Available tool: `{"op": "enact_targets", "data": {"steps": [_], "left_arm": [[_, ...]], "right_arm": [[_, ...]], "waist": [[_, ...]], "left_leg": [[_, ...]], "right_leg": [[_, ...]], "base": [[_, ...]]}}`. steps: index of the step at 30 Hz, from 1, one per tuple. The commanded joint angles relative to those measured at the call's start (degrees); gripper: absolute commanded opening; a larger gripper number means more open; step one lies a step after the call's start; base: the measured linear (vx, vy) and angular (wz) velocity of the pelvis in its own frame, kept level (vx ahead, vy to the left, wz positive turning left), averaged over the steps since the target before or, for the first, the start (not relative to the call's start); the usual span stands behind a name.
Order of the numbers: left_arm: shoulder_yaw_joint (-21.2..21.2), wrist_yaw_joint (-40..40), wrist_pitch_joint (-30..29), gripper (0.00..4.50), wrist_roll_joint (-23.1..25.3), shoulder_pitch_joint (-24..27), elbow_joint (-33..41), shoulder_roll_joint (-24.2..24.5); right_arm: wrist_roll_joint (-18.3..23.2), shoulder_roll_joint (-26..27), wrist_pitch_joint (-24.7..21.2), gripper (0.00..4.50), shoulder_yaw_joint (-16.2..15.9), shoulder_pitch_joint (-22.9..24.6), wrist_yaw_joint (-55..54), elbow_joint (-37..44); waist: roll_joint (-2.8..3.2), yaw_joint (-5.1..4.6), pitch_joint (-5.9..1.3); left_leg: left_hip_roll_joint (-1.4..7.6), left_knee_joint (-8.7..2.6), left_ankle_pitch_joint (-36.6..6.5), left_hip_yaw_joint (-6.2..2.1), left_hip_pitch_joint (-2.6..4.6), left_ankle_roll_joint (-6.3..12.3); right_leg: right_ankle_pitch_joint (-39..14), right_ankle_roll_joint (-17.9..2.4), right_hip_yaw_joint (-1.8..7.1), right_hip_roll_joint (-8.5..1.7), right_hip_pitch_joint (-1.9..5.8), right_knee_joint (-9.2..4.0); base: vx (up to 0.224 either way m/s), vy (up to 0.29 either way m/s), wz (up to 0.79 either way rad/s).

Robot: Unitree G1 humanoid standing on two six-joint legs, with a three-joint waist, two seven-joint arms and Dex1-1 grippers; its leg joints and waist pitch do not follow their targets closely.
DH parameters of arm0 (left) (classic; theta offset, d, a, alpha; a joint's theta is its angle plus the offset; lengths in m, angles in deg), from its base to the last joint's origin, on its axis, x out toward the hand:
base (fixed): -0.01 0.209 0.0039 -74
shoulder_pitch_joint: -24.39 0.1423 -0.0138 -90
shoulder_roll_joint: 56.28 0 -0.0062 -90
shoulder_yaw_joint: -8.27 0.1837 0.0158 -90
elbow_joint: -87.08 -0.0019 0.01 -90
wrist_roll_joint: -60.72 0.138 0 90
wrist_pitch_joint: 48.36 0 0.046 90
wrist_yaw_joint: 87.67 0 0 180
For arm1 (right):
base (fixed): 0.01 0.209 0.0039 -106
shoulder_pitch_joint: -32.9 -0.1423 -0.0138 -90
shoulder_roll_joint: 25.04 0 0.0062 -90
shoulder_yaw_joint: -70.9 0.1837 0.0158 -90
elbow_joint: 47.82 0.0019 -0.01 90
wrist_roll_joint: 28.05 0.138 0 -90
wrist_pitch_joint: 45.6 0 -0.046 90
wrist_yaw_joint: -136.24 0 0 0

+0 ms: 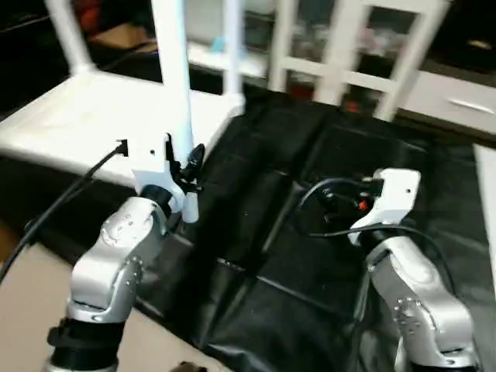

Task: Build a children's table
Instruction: Pick table leg

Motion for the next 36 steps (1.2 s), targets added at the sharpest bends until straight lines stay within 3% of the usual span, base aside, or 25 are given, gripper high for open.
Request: {"op": "enact_targets", "data": {"steps": [1, 2, 5, 6, 7, 8, 9, 10, 13, 14, 17, 19, 20, 21, 22, 23, 24, 25, 27, 28, 29, 30, 31, 33, 36], "left_arm": [[-0.63, -0.02, 1.08, 1.54, 1.3, 0.11, 1.18, 0.42], [-0.68, -0.03, 1.17, 1.54, 1.33, 0.36, 1.35, 0.49], [-0.8, -0.16, 1.52, 1.54, 1.61, 0.98, 1.84, 0.43], [-0.79, -0.15, 1.48, 1.54, 1.86, 1.33, 2.25, 0.51], [-0.79, -0.12, 1.51, 1.54, 2.17, 1.47, 2.42, 0.56], [-1.01, -0.03, 1.38, 1.54, 2.14, 1.76, 2.69, 0.64], [-1.22, 0.03, 1.25, 1.54, 2.13, 1.89, 2.87, 0.69], [-1.5, 0.18, 1.39, 1.54, 2.5, 2.16, 3.09, 0.67], [-2.26, 0.35, 1.86, 1.54, 3.32, 3.47, 3.73, 0.73], [-2.5, 0.26, 2.02, 1.54, 3.55, 4.04, 3.96, 0.77], [-3.16, -0.24, 2.15, 1.54, 3.75, 5.3, 4.31, 0.61], [-3.91, -1.2, 1.71, 1.54, 4.22, 6.69, 4.54, 0.42], [-4.18, -1.51, 2.28, 1.54, 4.75, 7.64, 4.75, 0.42], [-3.94, -1.39, 2.53, 1.54, 5.13, 7.92, 4.87, 0.64], [-3.75, -1.49, 2.44, 1.54, 5.53, 8.11, 5.02, 0.81], [-3.73, -1.7, 2.56, 1.54, 5.7, 8.14, 5.06, 0.67], [-3.73, -1.7, 2.56, 1.54, 5.7, 8.14, 5.06, 0.67], [-3.94, -2.0, 2.3, 1.54, 5.5, 8.27, 5.33, -0.03], [-3.57, -1.75, 1.08, 1.54, 6.02, 9.07, 6.23, 0.21], [-3.67, -1.75, 0.76, 1.54, 5.86, 9.29, 6.29, 0.13], [-3.68, -1.75, 0.74, 1.54, 5.85, 9.31, 6.29, 0.13], [-3.62, -1.67, 0.66, 1.54, 5.96, 9.33, 6.3, 0.24], [-3.15, -0.2, -0.15, 1.54, 6.06, 9.41, 6.55, 1.27], [-3.09, 2.08, -1.82, 1.54, 4.39, 9.09, 6.94, 2.01], [-3.04, 5.16, -7.07, 1.54, 0.75, 7.9, 6.91, 3.29]], "right_arm": [[-1.11, 0.14, -1.5, 4.5, -0.1, -0.27, 0.54, 1.29], [-1.0, 0.02, -1.44, 4.5, -0.2, -0.36, 0.64, 1.23], [-0.34, -0.5, -1.1, 4.5, -0.66, -0.43, 0.51, 1.15], [0.23, -0.95, -0.76, 4.5, -0.97, -0.63, 0.57, 0.93], [0.68, -1.31, -0.6, 4.5, -1.24, -0.82, 0.4, 0.71], [0.78, -1.54, -0.51, 4.5, -1.49, -1.1, 0.28, 0.41], [0.84, -1.7, -0.53, 4.5, -1.61, -1.42, 0.23, 0.19], [0.49, -1.34, -1.04, 4.5, -1.37, -1.71, 0.51, 0.18], [-0.63, -0.14, -1.93, 4.5, -1.03, -2.39, 1.56, -0.35], [-0.81, 0.07, -1.9, 4.5, -1.17, -2.67, 1.91, -0.86], [-0.9, 0.08, -1.67, 4.5, -1.71, -2.97, 2.23, -1.76], [-0.68, -0.19, -1.26, 4.5, -2.42, -3.33, 2.32, -2.76], [-0.96, -0.4, -0.33, 4.5, -3.19, -3.75, 2.9, -3.65], [-1.03, -0.38, -0.12, 4.5, -3.43, -3.93, 3.1, -4.04], [-1.17, -0.36, 0.02, 4.5, -3.62, -4.07, 3.2, -4.31], [-1.22, -0.27, 0.15, 4.5, -3.76, -4.27, 3.34, -4.59], [-1.22, -0.27, 0.15, 4.5, -3.76, -4.27, 3.34, -4.59], [-1.61, -0.02, 0.39, 4.5, -3.96, -4.7, 3.88, -5.13], [-2.88, -0.09, 0.95, 4.5, -4.23, -5.17, 4.46, -5.76], [-3.1, -0.07, 1.16, 4.5, -4.3, -5.24, 4.55, -5.98], [-3.12, -0.06, 1.17, 4.5, -4.3, -5.24, 4.55, -5.99], [-3.22, -0.1, 1.24, 4.5, -4.33, -5.28, 4.58, -6.05], [-4.18, -0.66, 2.21, 4.5, -4.47, -5.76, 5.08, -6.68], [-5.53, -1.82, 3.65, 4.5, -4.8, -6.56, 5.77, -7.57], [-10.83, -6.44, 9.66, 4.5, -7.89, -8.49, 9.28, -9.09]], "waist": [[1.03, -2.24, -3.26], [2.16, -2.52, -3.18], [-0.31, -1.42, -1.73], [-2.47, 0.38, -3.31], [-2.78, 2.99, -2.96], [-2.83, 2.48, -3.93], [-3.09, 2.9, -3.93], [-4.2, 2.89, -3.21], [-1.71, 1.78, -2.72], [0.67, -1.08, -2.53], [0.65, -1.37, -1.87], [-0.87, -0.8, -1.86], [-4.66, 1.05, -3.13], [-2.51, 3.93, -3.18], [-2.7, 2.65, -3.45], [-0.24, 0.16, -3.9], [-0.24, 0.16, -3.9], [1.35, -0.42, -4.62], [2.02, -0.99, -4.61], [1.77, -0.91, -4.72], [0.61, -0.55, -4.95], [0.61, -0.55, -4.95], [-1.77, 1.31, -4.72], [-4.16, 3.55, -4.61], [-2.92, 3.52, -3.09]], "left_leg": [[3.43, -8.73, -22.81, -0.61, 6.07, 4.38], [6.52, -12.31, -25.79, 0.71, 3.56, 4.31], [11.37, -14.9, -32.97, 4.68, 5.23, -8.07], [7.92, -9.28, -30.75, 6.03, 7.52, -14.98], [5.04, 4.56, -22.77, -1.42, 2.52, -8.23], [1.67, 6.78, -14.96, -6.39, -2.49, -6.48], [-0.21, 5.77, -5.23, -8.26, -3.64, -7.66], [-0.08, 5.15, -5.91, -8.6, -3.09, -7.22], [-0.22, -4.17, -4.22, -6.53, 3.75, -3.54], [4.7, -10.48, -27.12, -5.22, 7.67, 0.13], [9.12, -14.81, -30.6, -0.77, 6.61, 1.43], [10.34, -14.95, -32.63, 1.22, 7.47, -3.13], [6.46, -11.32, -28.95, -0.87, 4.04, -6.62], [7.06, -1.1, -15.49, -4.74, 2.31, -5.35], [7.5, -0.44, -8.19, -7.27, 0.13, -4.81], [7.65, -9.61, 5.48, -8.76, 1.51, -10.92], [7.65, -9.61, 5.48, -8.76, 1.51, -10.92], [13.32, -11.06, 10.26, -12.26, 6.07, -11.16], [15.01, -10.64, 28.92, -12.89, 6.36, -4.37], [14.28, -9.96, 30.77, -12.08, 6.21, -0.55], [10.47, -8.78, 30.55, -9.97, 5.83, 11.84], [10.47, -8.78, 30.55, -9.97, 5.83, 11.84], [2.23, -4.76, 20.74, -4.51, 1.59, 14.26], [2.51, -6.18, 5.47, -3.46, 0.44, 3.32], [3.78, -9.19, -4.02, -2.96, 1.67, -6.15]], "right_leg": [[-26.48, -4.44, -7.47, 3.33, -3.54, -0.26], [-16.7, -7.78, -12.83, 0.9, -1.09, 7.79], [-14.33, -11.03, -16.58, -4.11, 2.26, 9.73], [-29.72, -10.72, -10.93, -7.58, 0.53, 1.81], [-46.43, -11.14, 2.18, -19.69, 4.11, -7.46], [-41.6, -11.91, 3.28, -18.33, 8.9, -5.08], [-37.23, -11.02, -0.59, -13.95, 9.63, -4.11], [-34.29, -13.12, 0.54, -12.08, 8.12, -4.39], [-31.56, -15.83, -0.17, -1.52, 3.68, -5.5], [-27.14, -12.0, -8.1, 2.38, -1.67, 2.87], [-9.41, -12.35, -16.24, -1.88, 0.74, 9.42], [-11.47, -11.73, -16.13, -3.61, 2.13, 8.43], [-20.66, -9.74, -11.51, -8.41, 5.48, 0.53], [-33.76, -11.26, -3.93, -20.81, 6.74, -5.82], [-30.28, -14.74, -4.6, -20.69, 8.48, -5.0], [-9.18, -14.49, -14.46, -2.49, 6.19, 2.02], [-9.18, -14.49, -14.46, -2.49, 6.19, 2.02], [-3.54, -13.15, -13.59, -2.11, 2.44, 5.12], [-6.76, -11.14, -13.14, -1.46, -0.46, 8.77], [-6.73, -10.65, -12.82, -1.65, -0.51, 8.55], [-3.09, -13.48, -11.65, -2.44, 0.58, 5.15], [-3.09, -13.48, -11.65, -2.44, 0.58, 5.15], [10.37, -24.21, -9.37, -5.12, 4.44, -0.43], [5.8, -17.3, -7.66, -6.87, 6.54, -1.62], [-12.15, -8.7, -8.89, -3.82, 5.93, -2.22]], "base": [[-0.063, 0.247, -0.57], [-0.063, 0.247, -0.57], [-0.052, 0.174, -0.61], [-0.037, 0.096, -0.59], [0.032, 0.15, -0.87], [0.032, 0.15, -0.87], [0.029, 0.21, -0.96], [-0.053, 0.203, -0.49], [-0.052, 0.193, -0.33], [-0.103, 0.272, -0.41], [-0.085, 0.34, -0.66], [-0.032, 0.179, -0.6], [-0.024, 0.139, -0.58], [-0.051, 0.124, -0.43], [-0.029, 0.178, -0.43], [-0.029, 0.178, -0.43], [0.035, 0.101, -0.12], [0.025, 0.015, 0.18], [0.012, 0.007, 0.09], [0.001, -0.065, 0.07], [0.001, -0.065, 0.07], [-0.014, -0.108, 0.0], [-0.034, -0.123, -0.02], [-0.045, -0.127, -0.02], [-0.071, -0.113, -0.01]]}}
